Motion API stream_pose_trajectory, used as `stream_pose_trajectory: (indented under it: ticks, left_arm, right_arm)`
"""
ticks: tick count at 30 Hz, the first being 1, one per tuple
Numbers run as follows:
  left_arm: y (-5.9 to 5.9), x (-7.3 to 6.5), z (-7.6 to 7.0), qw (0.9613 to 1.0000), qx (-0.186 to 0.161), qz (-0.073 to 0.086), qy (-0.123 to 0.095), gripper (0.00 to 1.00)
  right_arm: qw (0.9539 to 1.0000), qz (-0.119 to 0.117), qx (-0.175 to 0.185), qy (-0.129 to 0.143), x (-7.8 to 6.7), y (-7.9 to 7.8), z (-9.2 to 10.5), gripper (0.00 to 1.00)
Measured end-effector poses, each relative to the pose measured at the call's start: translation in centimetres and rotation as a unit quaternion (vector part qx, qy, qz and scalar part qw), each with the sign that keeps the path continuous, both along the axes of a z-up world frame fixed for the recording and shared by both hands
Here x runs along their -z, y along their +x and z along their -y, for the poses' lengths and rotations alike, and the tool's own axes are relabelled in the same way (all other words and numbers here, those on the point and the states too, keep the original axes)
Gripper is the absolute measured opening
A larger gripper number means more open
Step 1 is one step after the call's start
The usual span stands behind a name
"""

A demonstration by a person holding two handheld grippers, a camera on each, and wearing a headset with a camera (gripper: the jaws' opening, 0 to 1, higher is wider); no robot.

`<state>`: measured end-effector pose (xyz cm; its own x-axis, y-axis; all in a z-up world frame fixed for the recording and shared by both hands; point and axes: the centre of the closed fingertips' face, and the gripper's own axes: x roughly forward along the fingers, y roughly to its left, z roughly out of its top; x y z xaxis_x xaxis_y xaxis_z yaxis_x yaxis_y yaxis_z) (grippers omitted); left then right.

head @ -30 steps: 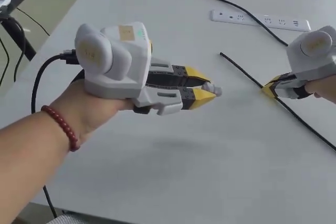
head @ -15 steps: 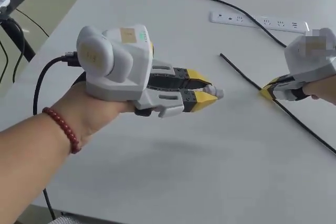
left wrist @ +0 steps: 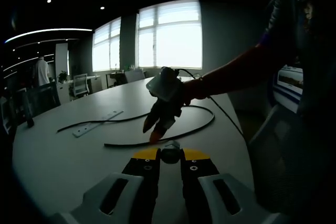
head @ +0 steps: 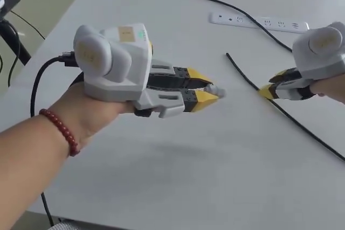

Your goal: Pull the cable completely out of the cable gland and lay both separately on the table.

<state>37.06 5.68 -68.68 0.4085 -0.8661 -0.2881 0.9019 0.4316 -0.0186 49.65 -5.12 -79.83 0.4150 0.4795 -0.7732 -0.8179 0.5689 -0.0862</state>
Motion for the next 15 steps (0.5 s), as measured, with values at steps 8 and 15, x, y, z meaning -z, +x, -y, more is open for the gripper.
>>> stream_pose_trajectory:
  ticks: [8,15]
  left_arm:
    - [-0.1,-0.1,0.3,1.0,0.002,0.001,0.0,0.16]
    - [-0.1,-0.1,0.2,1.0,0.002,0.001,0.001,0.16]
  right_arm:
    - [0.9993,0.021,-0.006,0.029,-2.6,-1.1,-0.4,0.46]
    - [0.9972,0.047,0.004,0.059,-4.7,-1.8,-0.6,0.71]
